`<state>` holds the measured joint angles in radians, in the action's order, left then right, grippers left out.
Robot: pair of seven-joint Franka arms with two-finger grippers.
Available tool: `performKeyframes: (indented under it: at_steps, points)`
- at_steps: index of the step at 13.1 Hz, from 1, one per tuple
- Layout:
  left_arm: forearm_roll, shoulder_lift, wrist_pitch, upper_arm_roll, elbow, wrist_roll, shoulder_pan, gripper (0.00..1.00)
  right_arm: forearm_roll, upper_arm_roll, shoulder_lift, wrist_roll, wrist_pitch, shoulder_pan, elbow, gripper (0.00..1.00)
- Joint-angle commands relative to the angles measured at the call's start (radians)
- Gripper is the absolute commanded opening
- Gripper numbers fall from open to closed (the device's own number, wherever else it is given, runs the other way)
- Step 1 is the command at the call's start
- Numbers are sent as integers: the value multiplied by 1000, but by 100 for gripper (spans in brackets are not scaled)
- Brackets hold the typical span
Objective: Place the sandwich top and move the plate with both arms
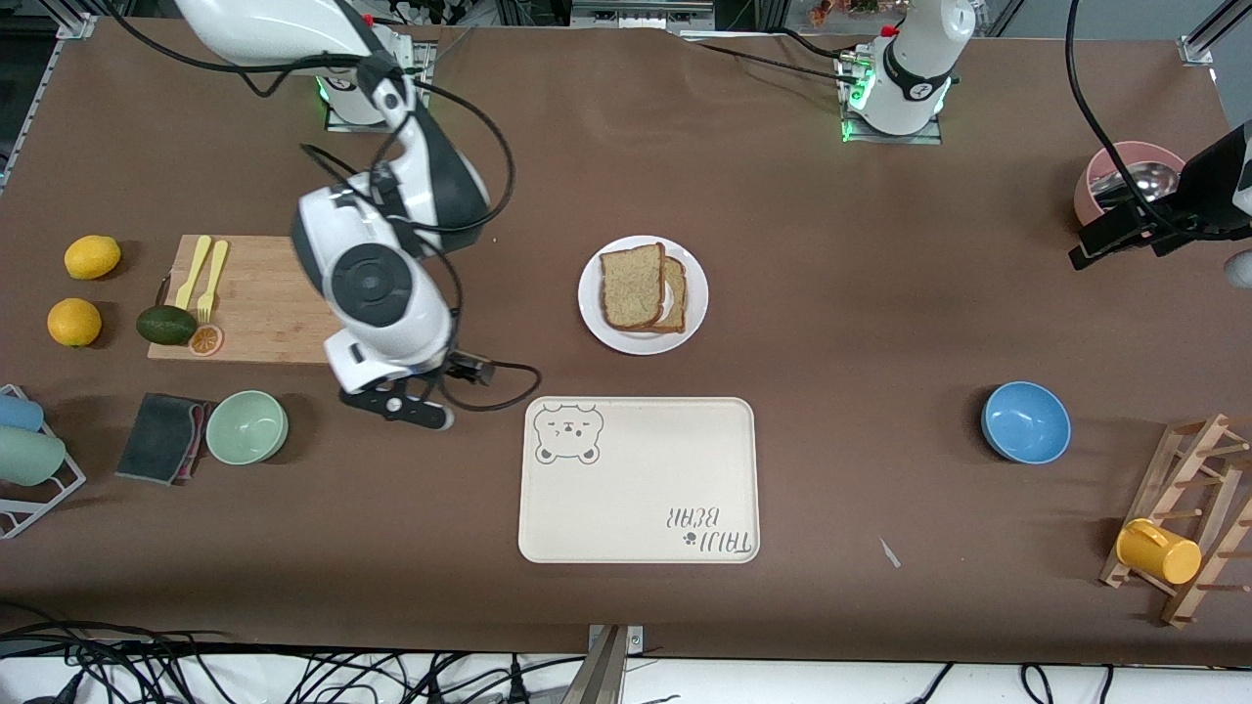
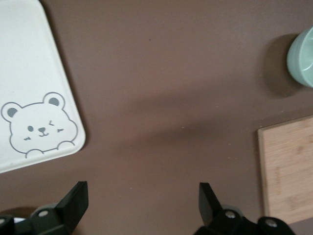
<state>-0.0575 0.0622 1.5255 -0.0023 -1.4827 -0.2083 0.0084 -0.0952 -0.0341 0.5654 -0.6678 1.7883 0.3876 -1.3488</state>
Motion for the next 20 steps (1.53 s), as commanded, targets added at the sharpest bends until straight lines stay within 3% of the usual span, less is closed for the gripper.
performKeyframes:
  at_steps: [1, 7, 11, 14, 17, 20]
  points:
    - [7, 2, -15, -2, 21, 1, 2, 100, 41, 42, -134, 141, -30, -13, -104, 100]
    - [7, 2, -15, -2, 22, 1, 2, 100, 86, 189, -412, 419, 14, -19, -347, 100]
    - [10, 2, -16, -4, 21, 1, 2, 100, 84, 224, -542, 488, 13, -27, -446, 100]
    - [10, 4, -16, -2, 21, 3, 2, 100, 84, 160, -556, 617, -9, -180, -437, 100]
    - [14, 2, -16, -7, 21, 1, 1, 100, 77, -21, -549, 622, -24, -402, -392, 100]
    - [15, 4, -16, -1, 21, 6, 2, 100, 71, -49, -541, 602, -17, -423, -382, 100]
